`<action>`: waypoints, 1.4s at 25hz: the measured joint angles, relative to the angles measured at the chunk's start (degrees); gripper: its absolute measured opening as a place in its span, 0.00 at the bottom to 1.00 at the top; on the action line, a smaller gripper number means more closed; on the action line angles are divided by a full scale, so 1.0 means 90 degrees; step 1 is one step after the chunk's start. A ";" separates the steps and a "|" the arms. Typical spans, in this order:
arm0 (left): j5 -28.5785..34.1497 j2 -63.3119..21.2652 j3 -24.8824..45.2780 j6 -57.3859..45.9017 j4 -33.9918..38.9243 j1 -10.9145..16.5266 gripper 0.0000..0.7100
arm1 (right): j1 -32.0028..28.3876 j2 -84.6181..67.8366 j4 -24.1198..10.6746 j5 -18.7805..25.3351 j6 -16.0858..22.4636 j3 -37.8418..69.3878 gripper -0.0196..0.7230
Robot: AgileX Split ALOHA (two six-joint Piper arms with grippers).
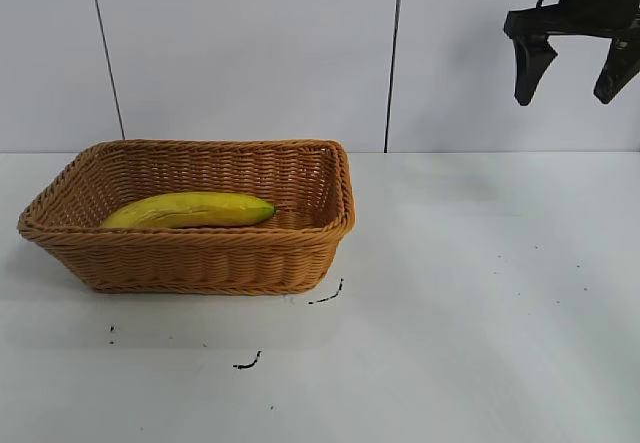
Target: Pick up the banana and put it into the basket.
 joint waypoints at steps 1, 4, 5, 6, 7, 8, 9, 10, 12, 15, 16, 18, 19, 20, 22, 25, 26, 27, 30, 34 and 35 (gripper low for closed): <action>0.0000 0.0000 0.0000 0.0000 0.0000 0.0000 0.98 | 0.0000 -0.0184 0.0000 0.0000 -0.0014 0.0267 0.88; 0.0000 0.0000 0.0000 0.0000 0.0000 0.0000 0.98 | 0.0000 -0.0846 0.0086 0.0000 -0.0047 0.1127 0.88; 0.0000 0.0000 0.0000 0.0000 0.0000 0.0000 0.98 | 0.0000 -0.1065 0.0139 0.0000 -0.0077 0.1442 0.88; 0.0000 0.0000 0.0000 0.0000 0.0000 0.0000 0.98 | 0.0000 -0.1344 0.0183 0.0006 -0.0112 0.1704 0.88; 0.0000 0.0000 0.0000 0.0000 0.0000 0.0000 0.98 | 0.0000 -0.1621 0.0200 0.0006 -0.0127 0.2012 0.88; 0.0000 0.0000 0.0000 0.0000 0.0000 0.0000 0.98 | 0.0000 -0.1913 0.0216 0.0006 -0.0140 0.2308 0.88; 0.0000 0.0000 0.0000 0.0000 0.0000 0.0000 0.98 | 0.0000 -0.2154 0.0222 0.0006 -0.0138 0.2552 0.88; 0.0000 0.0000 0.0000 0.0000 0.0000 0.0000 0.98 | 0.0000 -0.2456 0.0230 0.0012 -0.0147 0.2835 0.88; 0.0000 0.0000 0.0000 0.0000 0.0000 0.0000 0.98 | 0.0000 -0.3023 0.0236 0.0012 -0.0162 0.3379 0.88; 0.0000 0.0000 0.0000 0.0000 0.0000 0.0000 0.98 | 0.0000 -0.3987 0.0236 0.0017 -0.0162 0.4095 0.88; 0.0000 0.0000 0.0000 0.0000 0.0000 0.0000 0.98 | 0.0000 -0.4273 0.0236 0.0017 -0.0162 0.4342 0.88; 0.0000 0.0000 0.0000 0.0000 0.0000 0.0000 0.98 | 0.0000 -0.4962 0.0236 0.0010 -0.0178 0.4784 0.88; 0.0000 0.0000 0.0000 0.0000 0.0000 0.0000 0.98 | 0.0000 -0.5254 0.0236 0.0015 -0.0193 0.5029 0.88; 0.0000 0.0000 0.0000 0.0000 0.0000 0.0000 0.98 | 0.0000 -0.5608 0.0229 0.0023 -0.0216 0.5230 0.88; 0.0000 0.0000 0.0000 0.0000 0.0000 0.0000 0.98 | 0.0000 -0.6307 0.0222 0.0023 -0.0261 0.5713 0.88; 0.0000 0.0000 0.0000 0.0000 0.0000 0.0000 0.98 | 0.0000 -0.7335 0.0216 -0.0115 -0.0315 0.6420 0.88; 0.0000 0.0000 0.0000 0.0000 0.0000 0.0000 0.98 | 0.0000 -0.7707 0.0216 -0.0219 -0.0325 0.6667 0.88; 0.0000 0.0000 0.0000 0.0000 0.0000 0.0000 0.98 | 0.0000 -0.8012 0.0216 -0.0335 -0.0330 0.6880 0.88; 0.0000 0.0000 0.0000 0.0000 0.0000 0.0000 0.98 | 0.0000 -0.9053 0.0216 -0.0776 -0.0336 0.7674 0.88; 0.0000 0.0000 0.0000 0.0000 0.0000 0.0000 0.98 | 0.0000 -1.0401 0.0216 -0.1173 -0.0349 0.8564 0.88; 0.0000 0.0000 0.0000 0.0000 0.0000 0.0000 0.98 | 0.0000 -1.0712 0.0216 -0.1195 -0.0349 0.8727 0.88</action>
